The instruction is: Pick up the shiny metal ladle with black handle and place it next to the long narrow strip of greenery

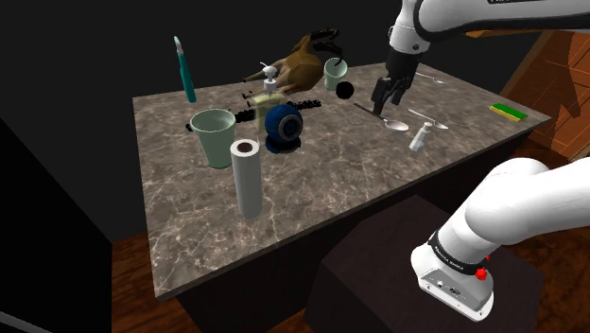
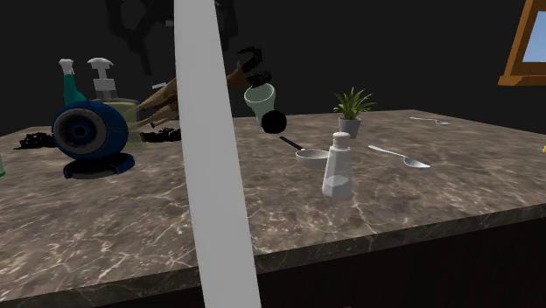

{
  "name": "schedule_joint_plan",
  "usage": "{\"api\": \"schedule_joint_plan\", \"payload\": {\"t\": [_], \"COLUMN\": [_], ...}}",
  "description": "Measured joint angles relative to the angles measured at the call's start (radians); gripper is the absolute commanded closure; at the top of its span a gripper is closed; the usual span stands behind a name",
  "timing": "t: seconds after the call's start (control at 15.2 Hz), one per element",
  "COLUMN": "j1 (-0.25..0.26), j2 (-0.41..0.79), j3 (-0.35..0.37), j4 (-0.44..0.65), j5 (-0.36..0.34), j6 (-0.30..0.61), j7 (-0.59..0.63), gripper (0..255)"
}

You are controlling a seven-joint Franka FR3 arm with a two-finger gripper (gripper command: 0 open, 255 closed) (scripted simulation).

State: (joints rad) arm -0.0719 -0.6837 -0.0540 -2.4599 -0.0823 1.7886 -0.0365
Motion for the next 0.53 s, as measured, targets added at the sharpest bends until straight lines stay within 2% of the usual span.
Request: {"api": "schedule_joint_plan", "payload": {"t": [0.53], "j1": [-0.059], "j2": [0.203], "j3": [-0.156], "j4": [0.039], "j5": [-0.02], "j6": [0.202], "j7": [-0.119], "gripper": [0]}}
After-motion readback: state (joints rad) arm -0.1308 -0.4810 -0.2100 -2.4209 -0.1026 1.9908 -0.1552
